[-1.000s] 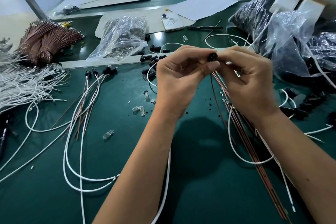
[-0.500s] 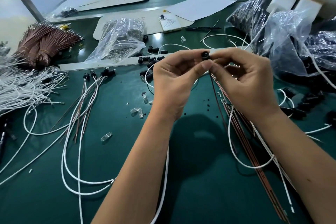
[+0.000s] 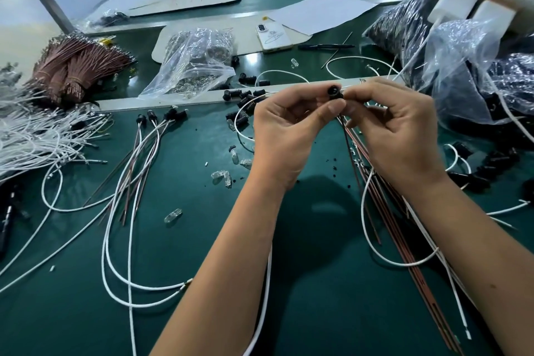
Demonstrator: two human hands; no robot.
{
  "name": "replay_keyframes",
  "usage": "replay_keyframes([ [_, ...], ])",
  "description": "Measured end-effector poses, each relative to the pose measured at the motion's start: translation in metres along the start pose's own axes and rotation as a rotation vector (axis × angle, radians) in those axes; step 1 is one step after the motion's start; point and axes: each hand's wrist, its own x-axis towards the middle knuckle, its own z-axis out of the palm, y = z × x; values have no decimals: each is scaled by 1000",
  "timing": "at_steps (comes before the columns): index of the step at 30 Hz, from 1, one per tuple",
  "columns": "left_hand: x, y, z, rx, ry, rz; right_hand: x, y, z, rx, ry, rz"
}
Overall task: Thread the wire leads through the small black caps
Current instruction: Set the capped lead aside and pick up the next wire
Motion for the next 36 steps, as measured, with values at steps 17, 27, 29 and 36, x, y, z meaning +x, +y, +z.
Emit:
replay_keyframes([
  [17, -1, -7, 4, -45, 63, -101, -2, -14, 4, -284, 85, -133],
  [27, -2, -1, 6, 3, 47, -11, -2, -10, 3, -217, 79, -131],
  [29, -3, 1, 6, 26, 47, 2, -2, -9, 3, -211, 85, -135],
  [36, -3, 4, 6, 93, -29, 55, -1, -8, 2, -205, 62, -147],
])
